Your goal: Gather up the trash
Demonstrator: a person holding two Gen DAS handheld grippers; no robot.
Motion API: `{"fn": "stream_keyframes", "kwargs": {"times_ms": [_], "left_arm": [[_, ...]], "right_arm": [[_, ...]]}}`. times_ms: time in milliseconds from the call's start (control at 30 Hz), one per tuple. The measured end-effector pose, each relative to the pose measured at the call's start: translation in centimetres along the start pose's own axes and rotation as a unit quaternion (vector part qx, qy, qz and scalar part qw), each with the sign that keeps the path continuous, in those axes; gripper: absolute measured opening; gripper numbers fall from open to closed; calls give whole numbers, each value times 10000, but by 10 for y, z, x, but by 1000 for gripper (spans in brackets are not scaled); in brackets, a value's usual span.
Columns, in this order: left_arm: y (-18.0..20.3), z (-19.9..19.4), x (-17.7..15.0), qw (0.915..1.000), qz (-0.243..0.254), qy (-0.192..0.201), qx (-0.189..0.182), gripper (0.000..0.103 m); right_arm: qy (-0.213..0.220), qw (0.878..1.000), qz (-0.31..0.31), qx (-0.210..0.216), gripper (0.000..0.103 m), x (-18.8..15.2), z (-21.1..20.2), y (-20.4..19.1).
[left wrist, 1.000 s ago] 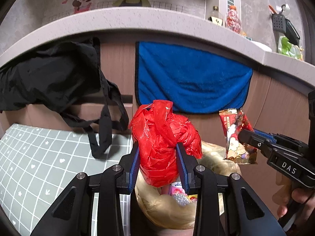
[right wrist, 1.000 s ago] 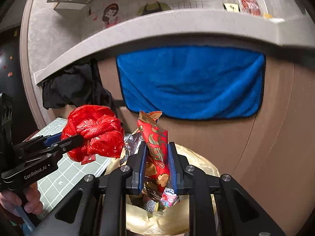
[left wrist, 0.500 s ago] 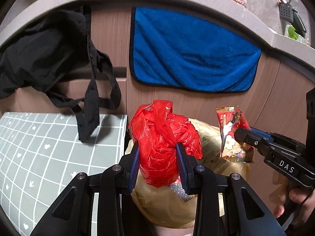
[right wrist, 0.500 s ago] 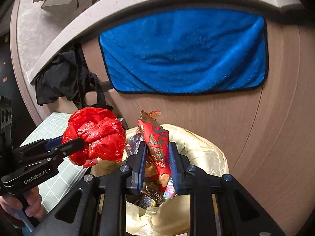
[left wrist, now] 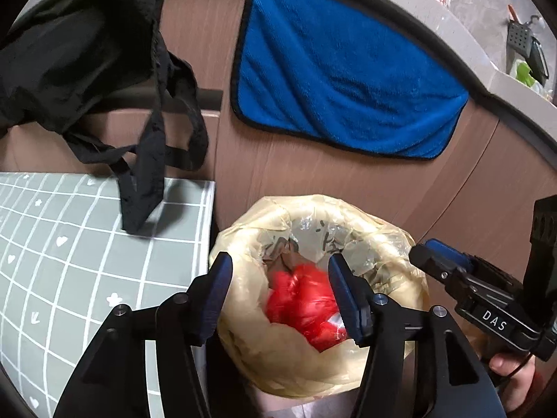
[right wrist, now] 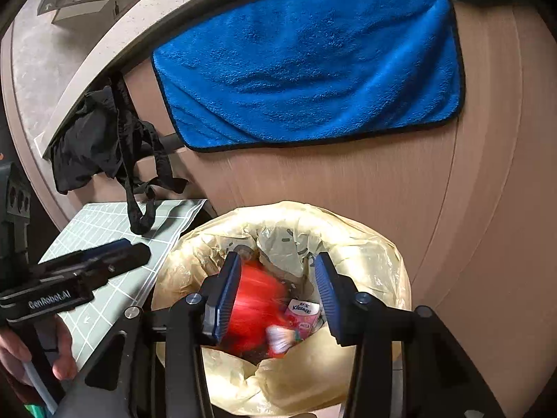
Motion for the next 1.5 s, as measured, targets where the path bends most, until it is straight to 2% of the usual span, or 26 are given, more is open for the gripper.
{"fn": "stream_keyframes", "kwargs": {"times_ms": [133, 233, 300, 467, 567, 700, 833, 933, 1100, 1300, 1500], "left_arm": [[-10, -25, -7, 9996, -24, 151, 218, 60], [-21, -51, -18, 9981, 90, 263, 548, 60], [-29, -77, -31, 9964, 185, 363, 749, 60], [-40, -146, -68, 9937, 280, 564, 925, 60], [-40, -185, -92, 9901, 414, 775, 1093, 60], [-40, -224, -124, 9875, 407, 956, 1183, 60], [-38, -239, -150, 9865, 339, 904, 1324, 60], [-36, -245, -167, 9808, 473, 854, 1686, 60], [-37, -253, -182, 9767, 432, 770, 1955, 60], [-47, -283, -183, 9665, 216, 1192, 2263, 60], [-50, -287, -188, 9683, 158, 1107, 2235, 60]], "right_arm": [[54, 10000, 35, 8, 47, -3, -11, -7], [126, 9998, 146, 94, 50, -7, -26, -17], [164, 9993, 253, 208, 52, -13, -38, -27], [145, 9978, 281, 575, 55, -33, -70, -63], [-67, 9978, 249, 606, 56, -55, -93, -87], [171, 9979, -43, 630, 56, -82, -130, -115], [423, 9974, -576, 120, 56, -110, -161, -138], [531, 9955, -780, 1, 56, -126, -177, -153], [684, 9913, -1091, -256, 56, -148, -190, -171], [728, 9909, -1118, -196, 56, -160, -191, -182], [742, 9900, -1198, -103, 56, -161, -192, -191]]}}
Point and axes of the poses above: each gripper's, at about its wrist camera, not at the fingertips, and z roughly the way its jaws point, y to its right, x to its top, the point moved 9 cm from there along z, roughly the way its jaws point, and after that the axes turned 3 degrees about -y, right-handed, at the moved point
